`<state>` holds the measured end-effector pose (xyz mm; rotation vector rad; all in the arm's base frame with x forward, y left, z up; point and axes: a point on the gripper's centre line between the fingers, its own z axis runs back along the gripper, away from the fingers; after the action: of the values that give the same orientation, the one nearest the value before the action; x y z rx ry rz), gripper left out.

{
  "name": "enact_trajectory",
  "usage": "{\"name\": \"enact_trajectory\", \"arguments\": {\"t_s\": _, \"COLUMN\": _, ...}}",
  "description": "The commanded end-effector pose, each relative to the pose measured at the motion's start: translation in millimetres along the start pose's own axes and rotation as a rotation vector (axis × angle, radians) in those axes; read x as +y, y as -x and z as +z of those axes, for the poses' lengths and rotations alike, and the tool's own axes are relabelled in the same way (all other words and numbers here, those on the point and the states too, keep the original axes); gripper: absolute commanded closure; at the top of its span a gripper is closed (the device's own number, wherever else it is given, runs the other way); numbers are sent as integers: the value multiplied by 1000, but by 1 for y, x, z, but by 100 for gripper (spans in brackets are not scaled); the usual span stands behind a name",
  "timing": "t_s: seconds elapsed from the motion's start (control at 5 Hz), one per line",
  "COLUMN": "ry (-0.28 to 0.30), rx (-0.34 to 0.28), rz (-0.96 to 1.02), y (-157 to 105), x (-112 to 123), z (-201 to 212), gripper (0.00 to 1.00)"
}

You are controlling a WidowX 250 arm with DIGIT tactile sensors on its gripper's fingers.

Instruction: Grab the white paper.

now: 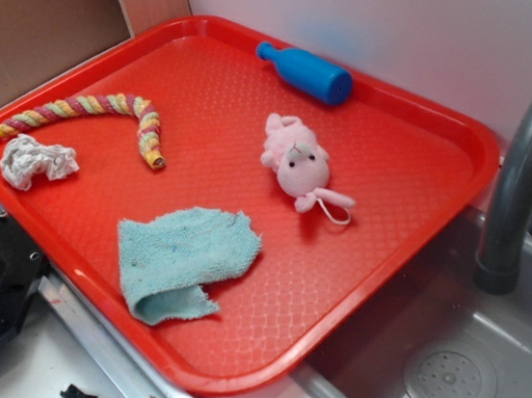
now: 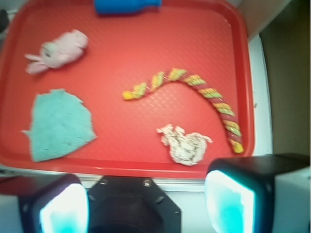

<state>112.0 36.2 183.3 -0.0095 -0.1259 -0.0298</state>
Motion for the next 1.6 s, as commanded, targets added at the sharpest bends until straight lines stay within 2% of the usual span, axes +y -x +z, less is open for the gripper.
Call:
{"name": "enact_trajectory", "arguments": {"t_s": 0.0, "ry": -76, "rx": 24, "rz": 75, "y": 2, "x": 33, "z": -40, "gripper": 0}}
{"name": "enact_trajectory", "arguments": {"t_s": 0.2, "ry": -103, "rx": 61, "rz": 113, "y": -1, "x": 50, "z": -70, "gripper": 0}}
{"name": "enact_trajectory", "arguments": {"t_s": 0.4, "ry": -152, "rx": 91, "rz": 137, "y": -2, "x": 57, "z": -90, "gripper": 0}}
{"name": "enact_trajectory", "arguments": {"t_s": 0.6, "ry": -136, "rx": 102, "rz": 125, "y": -2, "x": 57, "z": -112, "gripper": 0}}
{"name": "enact_trajectory", "arguments": {"t_s": 0.8, "ry": -96, "rx": 110, "rz": 106, "y": 2, "x": 55, "z": -136, "gripper": 0}}
{"name": "enact_trajectory", "arguments": {"t_s": 1.0, "ry": -15, "rx": 136, "rz": 14, "y": 2, "x": 49, "z": -153, "gripper": 0}}
{"name": "enact_trajectory", "arguments": {"t_s": 1.2, "ry": -38, "rx": 181, "rz": 8, "y": 4, "x": 49, "z": -165, "gripper": 0}}
{"name": "enact_trajectory", "arguments": {"t_s": 1.4, "ry": -54, "rx": 196, "rz": 14, "y": 3, "x": 48, "z": -166, "gripper": 31}}
